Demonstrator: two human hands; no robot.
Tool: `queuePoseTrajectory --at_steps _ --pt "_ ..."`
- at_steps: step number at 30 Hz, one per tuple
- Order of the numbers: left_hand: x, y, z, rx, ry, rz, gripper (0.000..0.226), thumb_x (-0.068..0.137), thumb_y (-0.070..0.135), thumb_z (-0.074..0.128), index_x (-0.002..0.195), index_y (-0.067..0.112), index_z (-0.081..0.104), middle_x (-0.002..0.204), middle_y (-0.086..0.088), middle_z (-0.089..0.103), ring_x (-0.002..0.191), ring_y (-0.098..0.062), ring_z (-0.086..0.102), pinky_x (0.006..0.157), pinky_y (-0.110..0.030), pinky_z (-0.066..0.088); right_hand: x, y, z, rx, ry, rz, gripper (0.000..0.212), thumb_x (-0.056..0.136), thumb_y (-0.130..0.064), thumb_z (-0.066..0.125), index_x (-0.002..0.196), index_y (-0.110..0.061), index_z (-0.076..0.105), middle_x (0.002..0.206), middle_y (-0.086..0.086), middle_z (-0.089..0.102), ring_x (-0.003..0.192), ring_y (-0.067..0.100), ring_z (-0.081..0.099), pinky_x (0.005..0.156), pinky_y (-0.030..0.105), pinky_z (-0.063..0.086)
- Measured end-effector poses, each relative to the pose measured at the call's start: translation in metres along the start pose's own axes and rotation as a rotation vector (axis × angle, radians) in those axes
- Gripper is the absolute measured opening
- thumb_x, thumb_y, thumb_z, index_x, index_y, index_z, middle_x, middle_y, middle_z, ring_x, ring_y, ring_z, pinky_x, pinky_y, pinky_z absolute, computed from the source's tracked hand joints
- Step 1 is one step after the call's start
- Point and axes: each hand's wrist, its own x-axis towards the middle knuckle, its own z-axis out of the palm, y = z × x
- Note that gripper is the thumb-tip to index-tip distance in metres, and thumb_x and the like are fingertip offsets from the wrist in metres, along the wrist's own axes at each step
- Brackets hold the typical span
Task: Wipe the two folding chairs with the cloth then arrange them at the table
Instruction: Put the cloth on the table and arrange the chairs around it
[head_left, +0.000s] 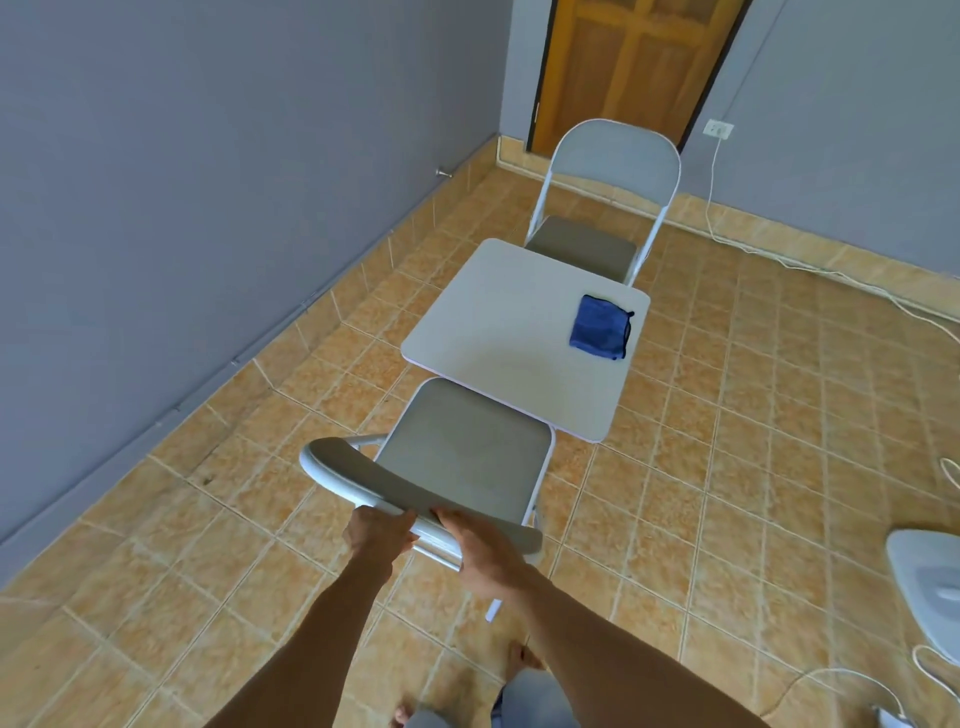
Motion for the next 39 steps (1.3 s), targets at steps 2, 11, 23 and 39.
queuePoseTrajectory --at_steps 2,11,23,39 --pt "0.0 0.0 -0.001 0.008 0.004 0.008 0.022 0.074 0.012 0.083 0.072 0.001 0.064 0.043 -0.007 0.065 0.042 -0.015 0.068 0.079 -0.045 0.061 -0.003 -0.002 0.002 0.001 0.031 -0.008 0.077 0.088 0.005 0.058 0.155 -0.021 0.031 0.152 0.005 0.046 0.136 0.028 0.047 0.114 0.034 0.038" --pt "-0.012 0.009 -0.009 0.087 -0.008 0.064 0.02 0.078 0.011 0.08 0.084 -0.005 0.069 0.042 -0.002 0.064 0.034 -0.007 0.062 0.043 -0.02 0.055 -0.004 -0.011 0.011 0.026 0.104 0.03 0.074 0.088 0.002 0.06 0.154 -0.019 0.034 0.146 0.008 0.053 0.134 0.029 0.049 0.115 0.035 0.036" --pt "-0.013 0.003 -0.006 0.034 0.001 0.062 0.026 0.08 0.01 0.078 0.066 0.009 0.056 0.046 -0.004 0.064 0.063 -0.026 0.071 0.083 -0.046 0.06 -0.005 -0.012 0.009 0.073 0.049 0.072 0.08 0.087 0.002 0.061 0.156 -0.025 0.031 0.151 0.005 0.048 0.138 0.028 0.046 0.118 0.036 0.036" --pt "-0.03 0.018 -0.011 0.488 -0.036 0.141 0.032 0.087 0.02 0.06 0.113 0.002 0.059 0.114 -0.018 0.068 0.089 -0.028 0.065 0.05 -0.026 0.045 0.004 0.016 -0.03 0.154 -0.243 0.083 0.04 0.082 -0.033 0.065 0.12 -0.022 0.061 0.118 0.005 0.069 0.107 0.027 0.065 0.087 0.034 0.054"
